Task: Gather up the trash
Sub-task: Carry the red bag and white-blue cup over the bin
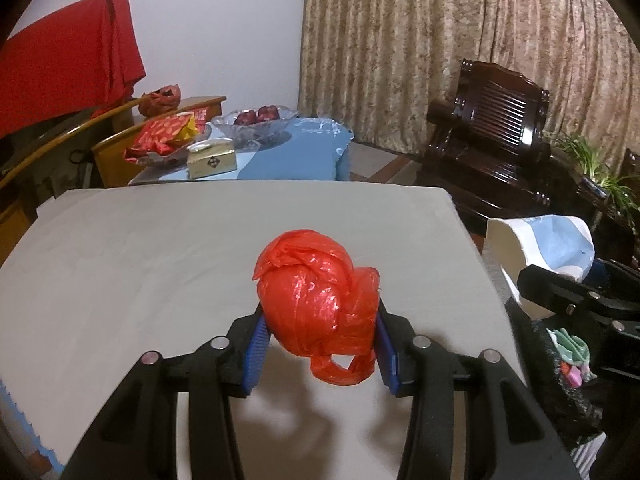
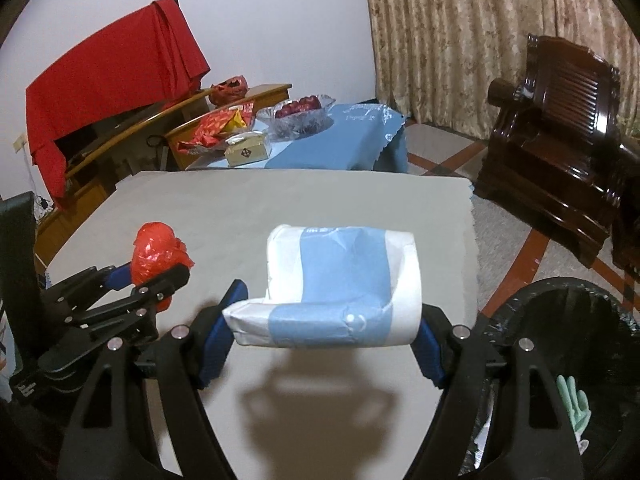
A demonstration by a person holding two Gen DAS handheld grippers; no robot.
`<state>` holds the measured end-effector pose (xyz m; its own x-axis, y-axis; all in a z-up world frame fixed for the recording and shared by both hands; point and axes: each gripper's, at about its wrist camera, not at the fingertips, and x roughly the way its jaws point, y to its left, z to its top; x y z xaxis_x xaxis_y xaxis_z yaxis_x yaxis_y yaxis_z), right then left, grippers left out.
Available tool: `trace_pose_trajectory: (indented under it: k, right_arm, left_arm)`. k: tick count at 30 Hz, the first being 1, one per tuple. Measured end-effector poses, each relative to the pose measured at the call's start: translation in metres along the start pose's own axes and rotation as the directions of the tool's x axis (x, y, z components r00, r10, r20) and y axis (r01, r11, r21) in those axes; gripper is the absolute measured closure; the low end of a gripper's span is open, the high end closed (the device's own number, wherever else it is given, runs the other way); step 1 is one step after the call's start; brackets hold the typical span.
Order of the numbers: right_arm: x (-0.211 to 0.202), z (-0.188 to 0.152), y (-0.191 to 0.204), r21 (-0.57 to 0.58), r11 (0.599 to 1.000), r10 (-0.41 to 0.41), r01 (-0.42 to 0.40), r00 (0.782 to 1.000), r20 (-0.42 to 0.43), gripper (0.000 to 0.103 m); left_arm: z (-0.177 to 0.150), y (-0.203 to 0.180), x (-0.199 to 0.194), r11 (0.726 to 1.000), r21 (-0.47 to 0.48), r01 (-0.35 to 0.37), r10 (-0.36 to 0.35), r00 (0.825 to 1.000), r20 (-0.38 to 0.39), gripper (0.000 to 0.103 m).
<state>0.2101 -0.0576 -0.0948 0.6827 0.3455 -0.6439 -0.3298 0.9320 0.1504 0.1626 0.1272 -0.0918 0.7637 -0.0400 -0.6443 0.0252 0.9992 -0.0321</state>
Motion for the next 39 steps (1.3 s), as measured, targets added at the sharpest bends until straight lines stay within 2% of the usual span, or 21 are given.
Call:
trace_pose_trajectory:
  k: [19,39]
  right_arm:
    - [-0.067,-0.008,-0.010,-0.012,1.000,-0.026,0.027,0.998,0.064,0.030]
    - [-0.140,-0.035,-0.044,0.006,0.995,-0.099,0.099,0.987,0.127,0.030]
  left_arm:
    - [0.000,-0.028,-0.053,0.999,-0.004,0.039,-0.038,0.998,0.059,0.057]
    - [-0.006,-0.087,-0.086,0.992,0.049,0.112,-0.116,0.989,0.087,0.057]
